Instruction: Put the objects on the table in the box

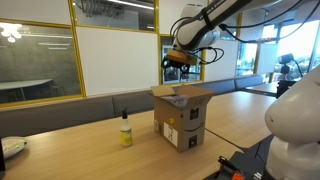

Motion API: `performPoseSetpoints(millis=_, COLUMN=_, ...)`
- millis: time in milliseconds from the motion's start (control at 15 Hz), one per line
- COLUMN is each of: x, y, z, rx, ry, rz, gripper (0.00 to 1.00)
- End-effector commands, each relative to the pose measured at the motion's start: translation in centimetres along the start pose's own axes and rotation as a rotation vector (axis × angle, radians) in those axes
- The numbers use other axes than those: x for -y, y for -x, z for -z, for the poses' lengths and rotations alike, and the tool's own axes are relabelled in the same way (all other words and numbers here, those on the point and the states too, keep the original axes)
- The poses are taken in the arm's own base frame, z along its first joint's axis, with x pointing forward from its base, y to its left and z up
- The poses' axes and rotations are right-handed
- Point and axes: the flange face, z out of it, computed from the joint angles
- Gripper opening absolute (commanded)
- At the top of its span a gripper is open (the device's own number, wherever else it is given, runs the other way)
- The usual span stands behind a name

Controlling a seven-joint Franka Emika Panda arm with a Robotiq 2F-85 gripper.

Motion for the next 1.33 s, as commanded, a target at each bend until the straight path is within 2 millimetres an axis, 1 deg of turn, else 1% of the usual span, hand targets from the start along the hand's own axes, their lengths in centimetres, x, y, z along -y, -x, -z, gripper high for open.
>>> performPoseSetpoints(millis=0, x=3.8, y=2.7, z=3.1, rx=-0.015, ry=-0.038, rz=0.097, gripper=1.0)
performPoseSetpoints(millis=133, x=6.8, y=4.9, z=3.3, rx=0.004, ry=-0.08, rz=0.173, gripper=1.0)
performPoseSetpoints(millis=333, x=10.8, y=8.5, z=2.5, rx=0.051, ry=-0.13, rz=0.278, gripper=1.0)
performPoseSetpoints(millis=467, x=13.2, y=10.7, z=1.2, rx=0.093, ry=-0.163, rz=0.34, gripper=1.0)
performPoseSetpoints(millis=533, x=14.1, y=11.5, z=0.5, rx=0.115, ry=-0.178, rz=0.367, gripper=1.0)
performPoseSetpoints(millis=733, x=16.4, y=13.4, z=-2.4, rx=0.183, ry=-0.212, rz=0.421, gripper=1.0)
performPoseSetpoints(millis=867, x=17.5, y=14.1, z=-4.7, rx=0.225, ry=-0.214, rz=0.446, gripper=1.0)
performPoseSetpoints(millis=1000, x=18.6, y=14.0, z=-6.8, rx=0.264, ry=-0.204, rz=0.467, gripper=1.0)
performPoseSetpoints(millis=1133, x=19.9, y=13.2, z=-8.8, rx=0.294, ry=-0.179, rz=0.485, gripper=1.0)
performPoseSetpoints(millis=1267, x=21.3, y=11.8, z=-10.7, rx=0.316, ry=-0.149, rz=0.487, gripper=1.0)
